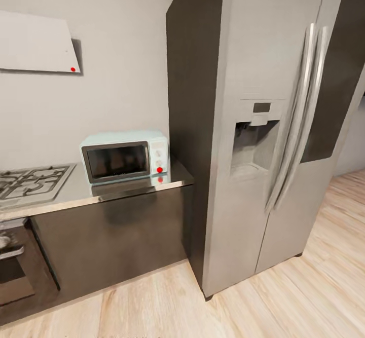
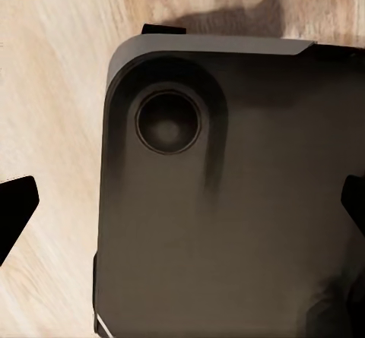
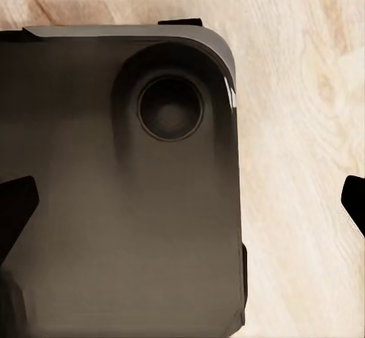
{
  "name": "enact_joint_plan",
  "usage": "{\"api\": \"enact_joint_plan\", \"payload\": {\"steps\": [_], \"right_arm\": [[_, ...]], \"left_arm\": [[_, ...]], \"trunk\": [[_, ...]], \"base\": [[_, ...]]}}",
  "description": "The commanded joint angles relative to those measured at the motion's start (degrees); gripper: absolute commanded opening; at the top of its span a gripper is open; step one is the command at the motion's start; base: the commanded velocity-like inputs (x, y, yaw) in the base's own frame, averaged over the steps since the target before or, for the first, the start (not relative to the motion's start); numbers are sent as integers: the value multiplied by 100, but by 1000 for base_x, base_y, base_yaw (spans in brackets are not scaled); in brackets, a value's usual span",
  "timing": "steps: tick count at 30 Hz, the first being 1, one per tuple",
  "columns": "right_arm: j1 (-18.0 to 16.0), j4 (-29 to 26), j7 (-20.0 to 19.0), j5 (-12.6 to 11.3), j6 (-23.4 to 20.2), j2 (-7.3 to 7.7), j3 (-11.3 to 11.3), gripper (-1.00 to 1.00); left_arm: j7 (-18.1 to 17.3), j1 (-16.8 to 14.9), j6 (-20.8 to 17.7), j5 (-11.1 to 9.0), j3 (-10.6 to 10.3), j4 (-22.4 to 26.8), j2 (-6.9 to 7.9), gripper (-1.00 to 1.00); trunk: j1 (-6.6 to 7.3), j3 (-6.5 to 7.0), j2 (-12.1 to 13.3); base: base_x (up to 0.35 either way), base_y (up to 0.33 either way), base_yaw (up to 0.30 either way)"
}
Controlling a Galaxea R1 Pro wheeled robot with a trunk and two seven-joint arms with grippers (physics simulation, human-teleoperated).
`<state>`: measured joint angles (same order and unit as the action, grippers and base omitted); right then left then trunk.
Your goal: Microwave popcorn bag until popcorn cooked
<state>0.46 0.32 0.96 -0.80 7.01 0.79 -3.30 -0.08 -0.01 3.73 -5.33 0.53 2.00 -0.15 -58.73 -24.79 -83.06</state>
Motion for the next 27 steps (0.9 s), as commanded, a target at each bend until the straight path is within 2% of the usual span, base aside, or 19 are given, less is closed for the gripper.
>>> {"api": "enact_joint_plan", "payload": {"steps": [1, 27], "right_arm": [[-1, 4, 1, -8, 28, 0, -31, 100], [-2, 4, 1, -8, 28, 0, -31, 100]], "left_arm": [[-1, 0, 9, -56, 0, 2, -2, 100], [-8, -1, 0, -56, 9, 11, -7, 100]], "trunk": [[0, -4, -2], [0, -4, -2]], "base": [[0, 0, 269], [0, 0, 269]]}}
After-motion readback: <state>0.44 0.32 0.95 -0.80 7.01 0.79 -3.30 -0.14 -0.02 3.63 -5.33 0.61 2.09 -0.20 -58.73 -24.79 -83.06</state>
